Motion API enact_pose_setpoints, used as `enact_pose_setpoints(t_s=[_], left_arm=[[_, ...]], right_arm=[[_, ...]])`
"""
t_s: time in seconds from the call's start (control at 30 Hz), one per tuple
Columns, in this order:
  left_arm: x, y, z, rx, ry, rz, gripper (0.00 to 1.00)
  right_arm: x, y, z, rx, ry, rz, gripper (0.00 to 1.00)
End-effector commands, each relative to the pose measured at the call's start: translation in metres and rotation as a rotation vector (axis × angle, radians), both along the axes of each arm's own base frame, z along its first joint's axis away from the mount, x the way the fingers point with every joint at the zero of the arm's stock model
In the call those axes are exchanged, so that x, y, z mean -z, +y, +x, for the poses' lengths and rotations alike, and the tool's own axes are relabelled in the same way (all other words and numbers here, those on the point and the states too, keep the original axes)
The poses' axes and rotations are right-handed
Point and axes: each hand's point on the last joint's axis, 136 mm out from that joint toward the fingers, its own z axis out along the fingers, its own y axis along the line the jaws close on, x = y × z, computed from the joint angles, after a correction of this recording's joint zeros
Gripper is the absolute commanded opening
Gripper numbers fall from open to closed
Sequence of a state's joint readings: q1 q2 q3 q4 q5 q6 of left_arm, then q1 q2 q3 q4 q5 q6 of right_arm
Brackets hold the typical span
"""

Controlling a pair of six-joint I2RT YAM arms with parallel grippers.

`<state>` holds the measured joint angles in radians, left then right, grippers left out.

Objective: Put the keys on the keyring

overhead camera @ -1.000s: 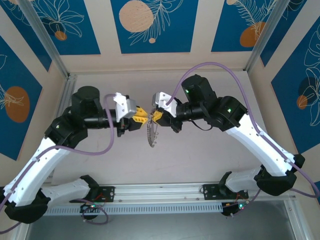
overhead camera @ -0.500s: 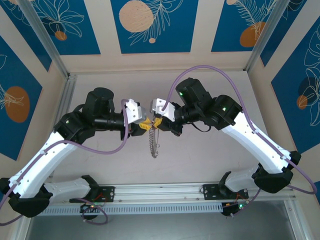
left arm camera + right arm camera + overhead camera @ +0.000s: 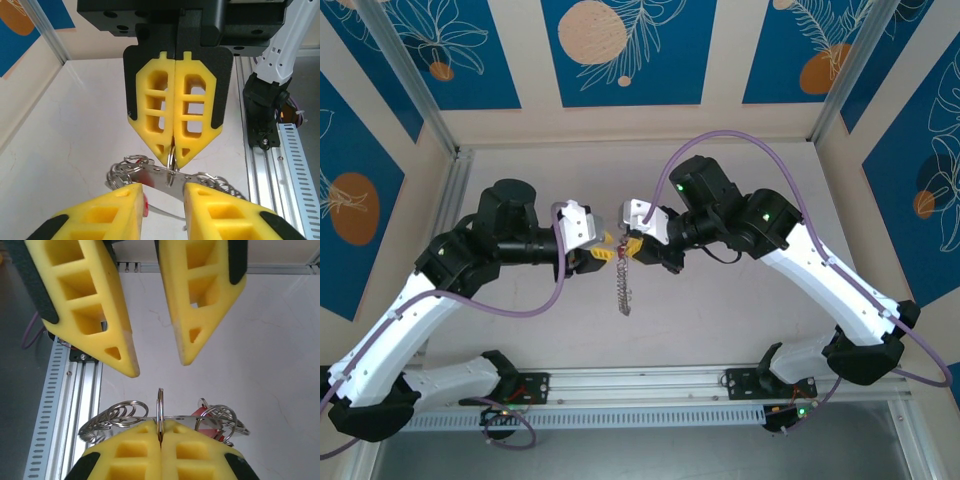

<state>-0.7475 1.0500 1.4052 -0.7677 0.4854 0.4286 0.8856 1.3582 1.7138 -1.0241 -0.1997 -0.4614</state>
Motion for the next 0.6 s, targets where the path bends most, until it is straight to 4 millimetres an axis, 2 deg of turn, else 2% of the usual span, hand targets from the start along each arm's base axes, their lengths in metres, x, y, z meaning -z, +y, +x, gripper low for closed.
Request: enact_pose_setpoints(t_s=[0.0, 0.43, 0.5, 0.57], left_arm=[[0.000, -0.003, 0.001, 0.007, -0.007, -0.012, 0.28], [0.012, -0.014, -0.001, 0.056, 0.056, -0.007, 0.28], [0.013, -0.014, -0.002, 0.056, 0.057, -0.009, 0.23], [0.011, -0.015, -0.003, 0.063, 0.058, -0.027, 0.03]], right_arm=[[-0.021, 0.004, -0.014, -0.062, -0.012, 0.061, 0.00], [-0.029, 0.012, -0.013, -0.078, -0.030, 0.106, 0.00], [-0.031, 0.012, -0.013, -0.081, -0.032, 0.109, 0.00], [-0.028, 0.012, -0.012, -0.079, -0.028, 0.100, 0.00]])
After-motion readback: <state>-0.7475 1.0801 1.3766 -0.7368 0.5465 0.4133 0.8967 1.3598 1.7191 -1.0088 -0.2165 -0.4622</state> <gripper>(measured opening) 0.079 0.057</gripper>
